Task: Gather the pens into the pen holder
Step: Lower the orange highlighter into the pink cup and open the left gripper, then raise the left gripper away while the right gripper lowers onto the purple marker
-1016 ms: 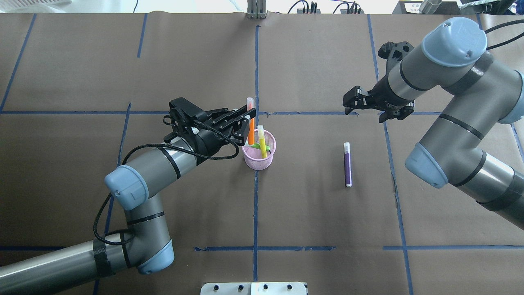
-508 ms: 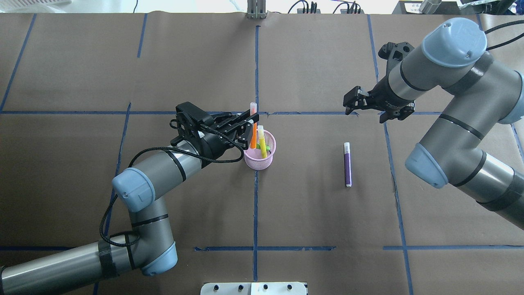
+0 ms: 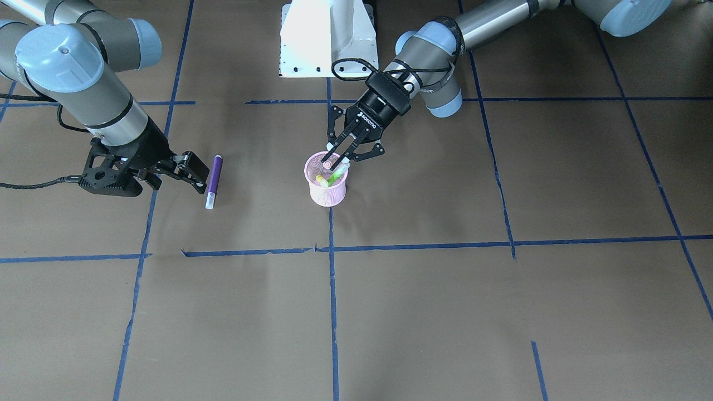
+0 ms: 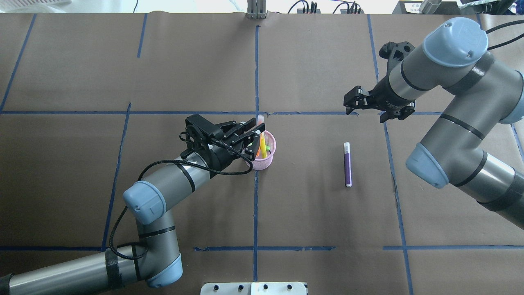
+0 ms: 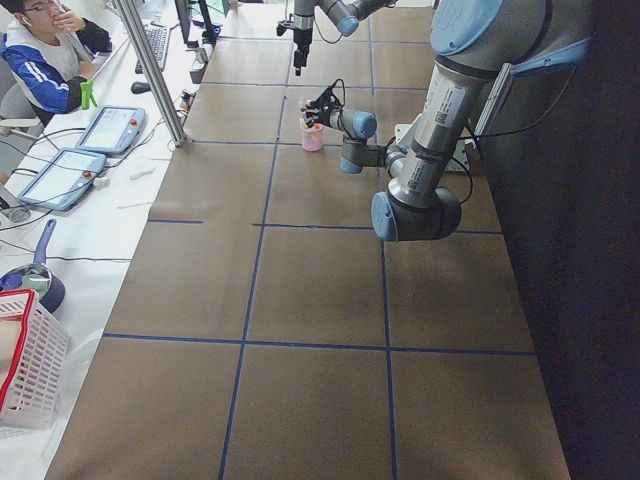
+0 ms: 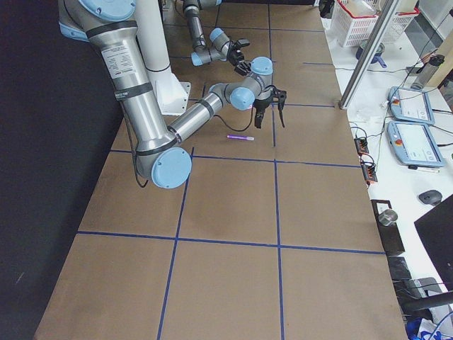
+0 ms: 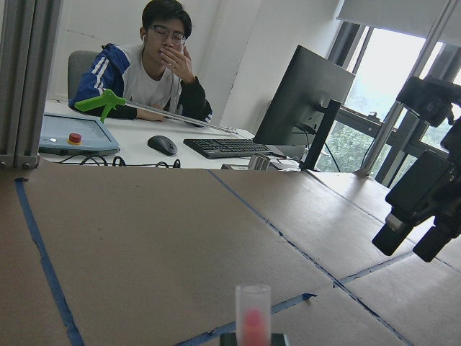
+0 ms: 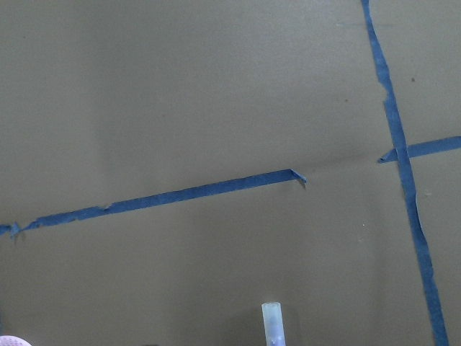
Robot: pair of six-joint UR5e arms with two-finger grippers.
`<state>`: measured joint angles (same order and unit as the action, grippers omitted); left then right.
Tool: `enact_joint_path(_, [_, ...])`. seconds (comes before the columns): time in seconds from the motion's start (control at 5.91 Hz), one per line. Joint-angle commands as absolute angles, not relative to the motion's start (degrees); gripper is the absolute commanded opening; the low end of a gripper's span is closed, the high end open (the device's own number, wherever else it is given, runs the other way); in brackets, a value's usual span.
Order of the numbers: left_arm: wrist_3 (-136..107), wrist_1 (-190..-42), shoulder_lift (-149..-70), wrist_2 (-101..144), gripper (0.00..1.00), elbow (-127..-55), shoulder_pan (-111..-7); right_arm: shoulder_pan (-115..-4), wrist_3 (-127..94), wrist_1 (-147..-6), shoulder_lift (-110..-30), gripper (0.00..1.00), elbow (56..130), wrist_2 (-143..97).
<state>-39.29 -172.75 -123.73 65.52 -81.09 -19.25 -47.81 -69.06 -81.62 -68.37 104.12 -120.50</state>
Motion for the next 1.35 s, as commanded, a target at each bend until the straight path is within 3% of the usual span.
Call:
enact_joint_path(0.0, [-35.07,-172.88,-124.1,65.39,1.0,-81.65,-19.25,-47.73,-69.08,-81.56,-68.38,1.0,104.15,-120.5])
enact_joint_path(0.34, [-34.98,-169.92,-124.1,65.74,1.0,-85.4,-20.55,-47.2,-69.08,-81.56,-68.47,1.0,103.71,-120.15])
enact_joint_path(0.85, [-35.68,-144.2,-123.31,68.1,1.0,-98.33,-25.29,-42.39,-69.52,-81.65,-68.38,1.0,102.66,-117.27])
enact_joint_path(1.19, [-42.08,-140.04,-116.76,88.56,1.0,-100.62,-36.32,-38.86,-69.61,-81.13,-67.94,1.0,99.15,-112.86])
